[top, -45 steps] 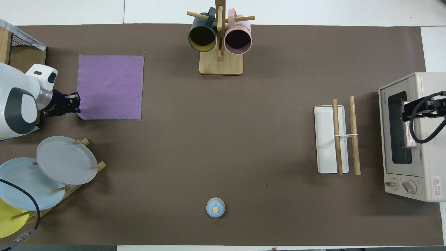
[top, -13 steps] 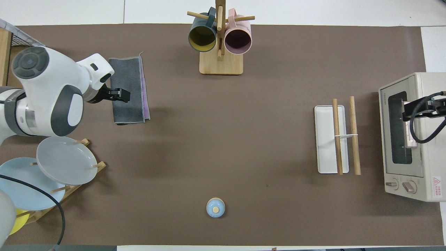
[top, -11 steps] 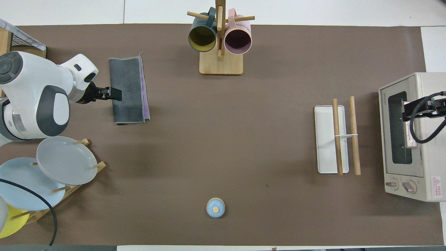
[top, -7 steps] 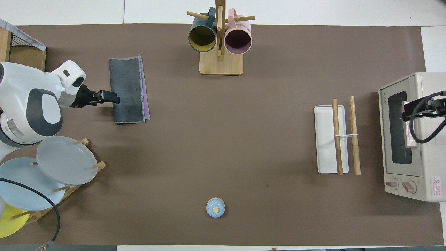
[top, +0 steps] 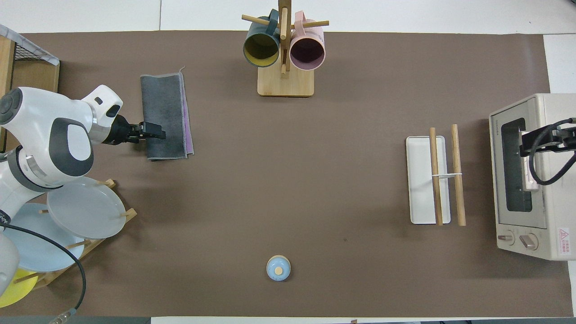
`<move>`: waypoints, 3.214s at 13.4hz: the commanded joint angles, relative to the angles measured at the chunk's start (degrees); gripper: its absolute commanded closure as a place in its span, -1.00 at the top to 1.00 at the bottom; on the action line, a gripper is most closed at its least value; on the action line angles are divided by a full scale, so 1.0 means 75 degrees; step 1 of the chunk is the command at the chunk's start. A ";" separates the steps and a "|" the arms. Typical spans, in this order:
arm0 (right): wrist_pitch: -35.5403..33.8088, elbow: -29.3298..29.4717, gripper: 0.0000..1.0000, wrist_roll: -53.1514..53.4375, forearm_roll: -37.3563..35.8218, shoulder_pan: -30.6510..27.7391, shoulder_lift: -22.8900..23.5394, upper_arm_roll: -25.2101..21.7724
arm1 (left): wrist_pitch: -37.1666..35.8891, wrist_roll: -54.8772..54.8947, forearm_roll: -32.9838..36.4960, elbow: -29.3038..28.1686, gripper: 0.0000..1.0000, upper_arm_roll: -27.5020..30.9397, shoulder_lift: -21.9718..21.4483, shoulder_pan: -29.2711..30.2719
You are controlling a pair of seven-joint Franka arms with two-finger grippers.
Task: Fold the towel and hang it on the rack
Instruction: 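Grasp the folded towel with the left gripper, then lift the towel with the left gripper while the right gripper approaches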
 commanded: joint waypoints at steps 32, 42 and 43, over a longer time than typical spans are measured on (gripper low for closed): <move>-0.0037 -0.0227 1.00 -0.0100 0.0967 0.0246 -0.0125 0.0349 | -0.0660 -0.0602 -0.0150 0.0815 -1.00 0.0103 0.0154 -0.0108; 0.0223 -0.0790 1.00 0.1774 0.3078 0.0258 -0.0289 0.0361 | -0.3051 -0.7009 0.1020 0.2245 -1.00 0.0045 -0.0842 -0.0985; 0.0188 -0.0860 1.00 0.1787 0.3160 0.0246 -0.0313 0.0349 | -0.3122 -0.7735 0.1045 0.2269 -1.00 0.0045 -0.0971 -0.1138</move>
